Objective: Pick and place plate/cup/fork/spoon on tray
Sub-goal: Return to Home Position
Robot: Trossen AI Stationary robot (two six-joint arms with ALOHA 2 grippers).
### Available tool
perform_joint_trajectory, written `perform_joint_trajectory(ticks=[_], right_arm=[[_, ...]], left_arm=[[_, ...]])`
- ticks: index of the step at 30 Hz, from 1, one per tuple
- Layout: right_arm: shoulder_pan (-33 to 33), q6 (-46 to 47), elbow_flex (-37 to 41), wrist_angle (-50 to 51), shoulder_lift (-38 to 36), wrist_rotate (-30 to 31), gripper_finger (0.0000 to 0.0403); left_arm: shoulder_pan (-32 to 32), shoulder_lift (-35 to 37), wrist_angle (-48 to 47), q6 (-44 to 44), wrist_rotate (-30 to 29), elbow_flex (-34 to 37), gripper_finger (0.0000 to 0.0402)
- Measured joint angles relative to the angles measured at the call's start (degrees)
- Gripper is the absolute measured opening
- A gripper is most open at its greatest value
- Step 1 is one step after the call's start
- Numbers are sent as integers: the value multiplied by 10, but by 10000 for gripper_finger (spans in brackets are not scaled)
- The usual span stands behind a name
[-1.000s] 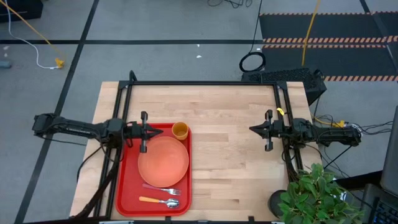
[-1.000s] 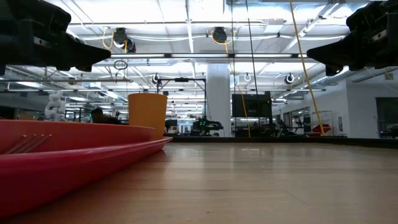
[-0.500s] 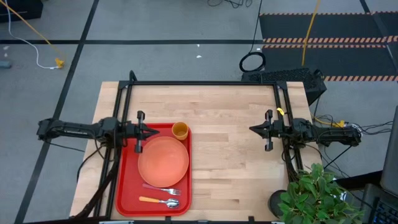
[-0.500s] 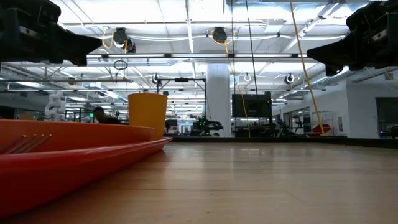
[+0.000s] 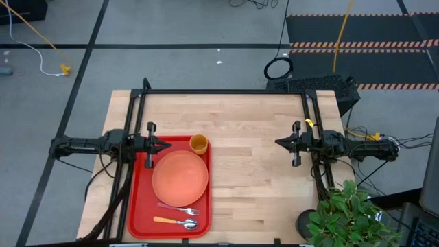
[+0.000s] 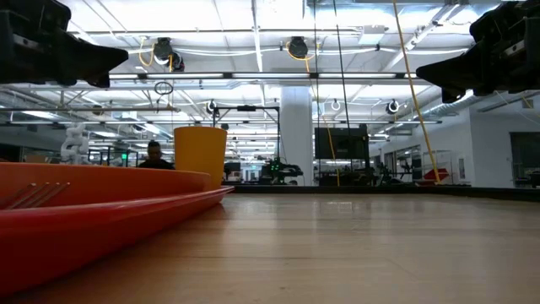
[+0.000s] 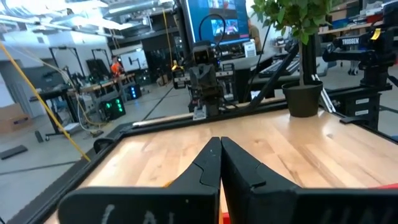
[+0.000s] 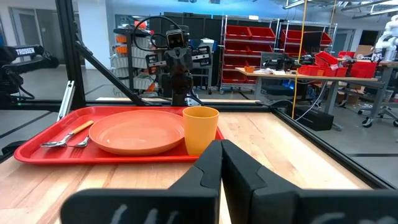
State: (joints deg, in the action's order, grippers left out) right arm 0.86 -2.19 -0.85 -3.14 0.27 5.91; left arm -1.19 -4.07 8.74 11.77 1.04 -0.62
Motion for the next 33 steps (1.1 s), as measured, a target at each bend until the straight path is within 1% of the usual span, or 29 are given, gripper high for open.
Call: perform_joint_trajectory(ticks=[5, 10, 14, 19, 29, 33], right_arm=[[0, 0, 0, 0, 0, 0, 0], [0, 0, 0, 0, 0, 0, 0], [0, 0, 0, 0, 0, 0, 0], [0, 0, 0, 0, 0, 0, 0], [0, 0, 0, 0, 0, 0, 0], [0, 0, 0, 0, 0, 0, 0]], left_arm=[[0, 40, -12, 14, 0, 0, 6], [0, 39, -15, 6, 0, 0, 3], [0, 39, -21, 3, 0, 0, 12], [0, 39, -74, 14, -1, 0, 19], [0, 37, -78, 10, 0, 0, 4], [0, 37, -78, 11, 0, 0, 20]])
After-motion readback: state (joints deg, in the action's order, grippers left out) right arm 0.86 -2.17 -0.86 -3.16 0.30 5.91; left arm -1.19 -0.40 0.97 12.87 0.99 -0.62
